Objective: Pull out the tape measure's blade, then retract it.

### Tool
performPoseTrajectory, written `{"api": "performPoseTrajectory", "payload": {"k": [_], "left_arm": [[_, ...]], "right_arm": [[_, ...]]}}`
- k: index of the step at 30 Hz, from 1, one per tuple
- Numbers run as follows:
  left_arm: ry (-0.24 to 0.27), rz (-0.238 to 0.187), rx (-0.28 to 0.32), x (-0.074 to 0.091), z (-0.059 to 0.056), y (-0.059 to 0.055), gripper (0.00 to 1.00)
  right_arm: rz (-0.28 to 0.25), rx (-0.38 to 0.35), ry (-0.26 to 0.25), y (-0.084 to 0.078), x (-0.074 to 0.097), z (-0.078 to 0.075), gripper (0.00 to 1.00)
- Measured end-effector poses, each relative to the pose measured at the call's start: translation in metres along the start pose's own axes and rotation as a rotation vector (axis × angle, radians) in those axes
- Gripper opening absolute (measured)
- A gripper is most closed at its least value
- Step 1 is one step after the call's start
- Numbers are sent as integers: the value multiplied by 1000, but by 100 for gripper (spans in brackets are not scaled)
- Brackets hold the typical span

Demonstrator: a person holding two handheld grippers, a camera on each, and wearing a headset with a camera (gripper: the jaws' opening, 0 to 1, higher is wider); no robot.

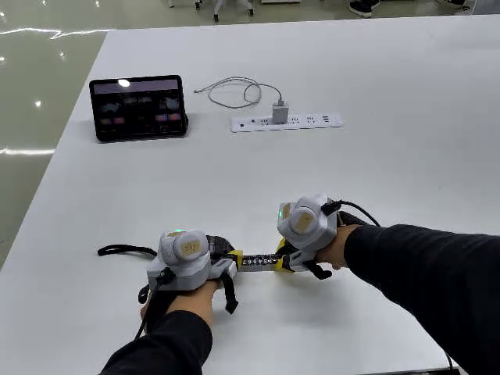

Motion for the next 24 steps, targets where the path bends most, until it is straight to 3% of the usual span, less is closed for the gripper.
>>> {"api": "performPoseTrajectory", "payload": {"k": [4, 11, 16, 22, 24], "left_arm": [[1, 0, -1, 0, -1, 0, 61], [10, -2, 2, -1, -1, 1, 61], [20, -2, 33, -1, -1, 2, 61], [26, 0, 26, -2, -2, 2, 61], [31, -2, 23, -3, -2, 2, 61]], "right_arm": [[-28, -7, -2, 7, -5, 8, 11], [-37, -37, 13, 7, -7, 5, 11], [-49, -20, 13, 14, -13, 6, 11], [-49, -2, 26, 19, -17, 5, 11], [-54, -43, 36, 18, -17, 4, 11]]}}
Point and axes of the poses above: the centre of the closed fingertips' face, and the gripper's own axes: x roughly backward along the fingers, z roughly to its left, y roughly out of its top, the point moved 8 cm from there along x, roughly backward along the fingers, and after that the axes turned 13 degrees about -y, right-handed, at the moved point
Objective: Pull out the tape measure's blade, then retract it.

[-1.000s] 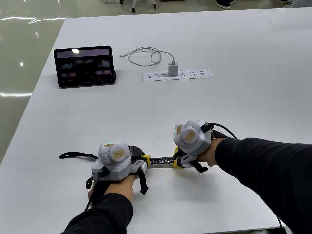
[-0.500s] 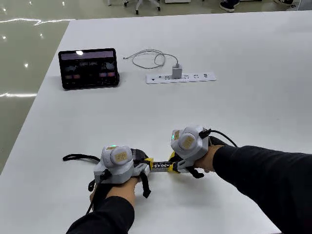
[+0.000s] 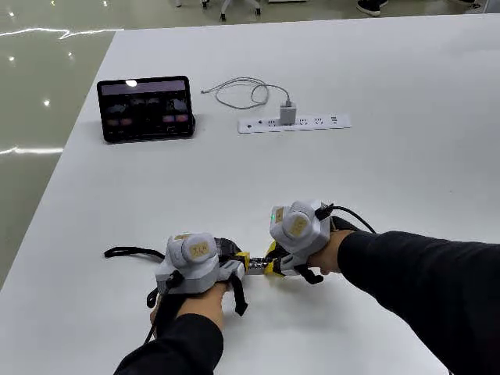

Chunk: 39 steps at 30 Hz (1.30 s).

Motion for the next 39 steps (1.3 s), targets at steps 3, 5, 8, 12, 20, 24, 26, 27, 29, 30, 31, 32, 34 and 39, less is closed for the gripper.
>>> {"api": "performPoseTrajectory", "payload": {"k": [3, 5, 8, 12, 20, 24, 26, 27, 29, 30, 31, 32, 34, 39], "left_arm": [[2, -8, 2, 1, 0, -1, 61], [1, -6, 6, 1, 0, 0, 61], [-2, -6, 13, 1, 1, 0, 61], [-6, -9, 20, 2, 1, -1, 61], [-11, -13, 29, 2, 2, 0, 61], [-18, -12, 30, 2, 2, 0, 61], [-22, -9, 31, 3, 2, 0, 61], [-23, -8, 29, 3, 3, 0, 61], [-25, -7, 26, 2, 3, 0, 61], [-25, -6, 24, 2, 3, 0, 61], [-26, -6, 25, 2, 3, 0, 61], [-27, -6, 26, 2, 3, 0, 61], [-28, -5, 27, 2, 3, 0, 61], [-33, -4, 25, 3, 3, 0, 61]], "right_arm": [[-23, 15, 0, -1, 0, 1, 11], [-26, 42, -5, 2, -1, 2, 10], [-27, 32, 3, 7, -4, 3, 10], [-37, 62, 4, 12, -6, 2, 10], [-79, 33, -15, 15, -9, 4, 11], [-90, 17, -11, 17, -10, 7, 10], [-97, 27, -11, 20, -11, 8, 11], [-99, 25, -9, 21, -12, 9, 11], [-103, 28, -7, 22, -12, 9, 11], [-103, 29, -6, 22, -12, 9, 11], [-103, 29, -4, 22, -13, 9, 11], [-103, 25, -1, 22, -13, 9, 11], [-104, 24, 0, 23, -13, 10, 11], [-102, 34, 8, 25, -15, 11, 11]]}}
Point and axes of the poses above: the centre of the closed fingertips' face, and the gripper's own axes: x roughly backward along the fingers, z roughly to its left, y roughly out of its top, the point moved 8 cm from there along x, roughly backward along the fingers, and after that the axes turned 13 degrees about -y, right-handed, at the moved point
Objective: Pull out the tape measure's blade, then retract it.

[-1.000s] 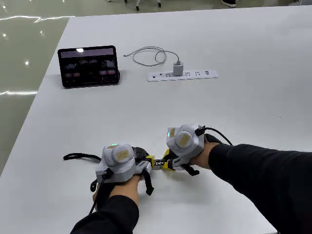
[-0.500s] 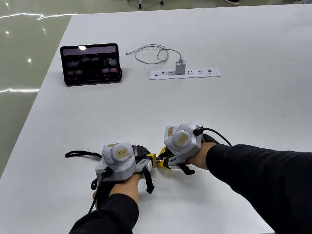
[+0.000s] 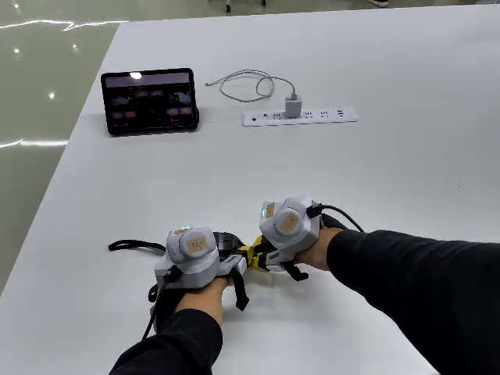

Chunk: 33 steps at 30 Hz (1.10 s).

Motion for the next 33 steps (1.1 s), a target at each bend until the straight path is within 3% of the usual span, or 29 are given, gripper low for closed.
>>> {"api": "performPoseTrajectory", "payload": {"k": [4, 7, 16, 33], "left_arm": [[1, -6, -1, 0, 1, 0, 61], [-2, -3, 0, 0, 1, 0, 61], [-3, -1, 3, 0, 1, 0, 61], [-5, 0, 9, 0, 1, 0, 62]], "right_arm": [[-22, 62, -25, -2, 3, 3, 12], [-19, 19, -29, -4, 3, 2, 12], [-18, 0, -16, -9, 5, 0, 11], [-16, 18, -11, -2, -1, 2, 10]]}}
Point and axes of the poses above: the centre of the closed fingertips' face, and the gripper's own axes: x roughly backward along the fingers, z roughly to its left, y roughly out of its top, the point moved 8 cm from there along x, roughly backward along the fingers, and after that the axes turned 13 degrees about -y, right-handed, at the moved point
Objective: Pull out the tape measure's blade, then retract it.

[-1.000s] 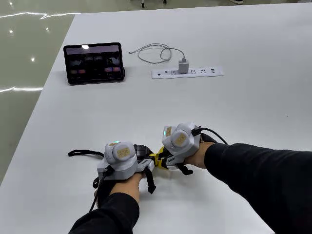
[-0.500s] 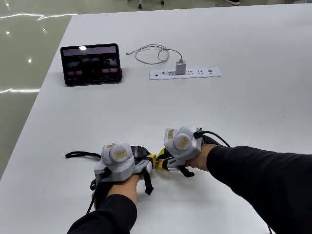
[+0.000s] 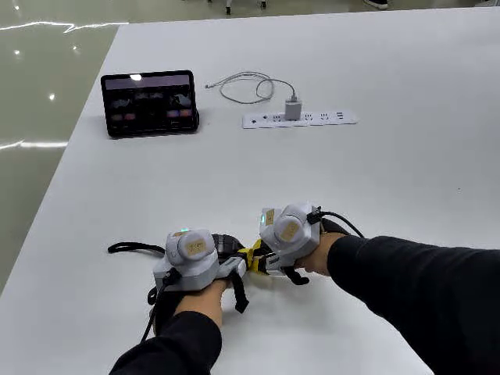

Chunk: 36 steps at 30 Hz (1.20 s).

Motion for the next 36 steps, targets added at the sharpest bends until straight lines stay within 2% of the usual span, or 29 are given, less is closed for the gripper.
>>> {"api": "performPoseTrajectory", "payload": {"k": [23, 33, 36], "left_arm": [[-5, -10, -4, 1, -1, -1, 63], [-9, -23, -9, 1, 0, -1, 64], [-15, -32, -13, 0, 0, -1, 65]], "right_arm": [[11, -38, -8, -1, 0, 1, 12], [23, 6, -1, 0, 1, 1, 13], [18, -3, -10, 0, 1, -1, 17]]}}
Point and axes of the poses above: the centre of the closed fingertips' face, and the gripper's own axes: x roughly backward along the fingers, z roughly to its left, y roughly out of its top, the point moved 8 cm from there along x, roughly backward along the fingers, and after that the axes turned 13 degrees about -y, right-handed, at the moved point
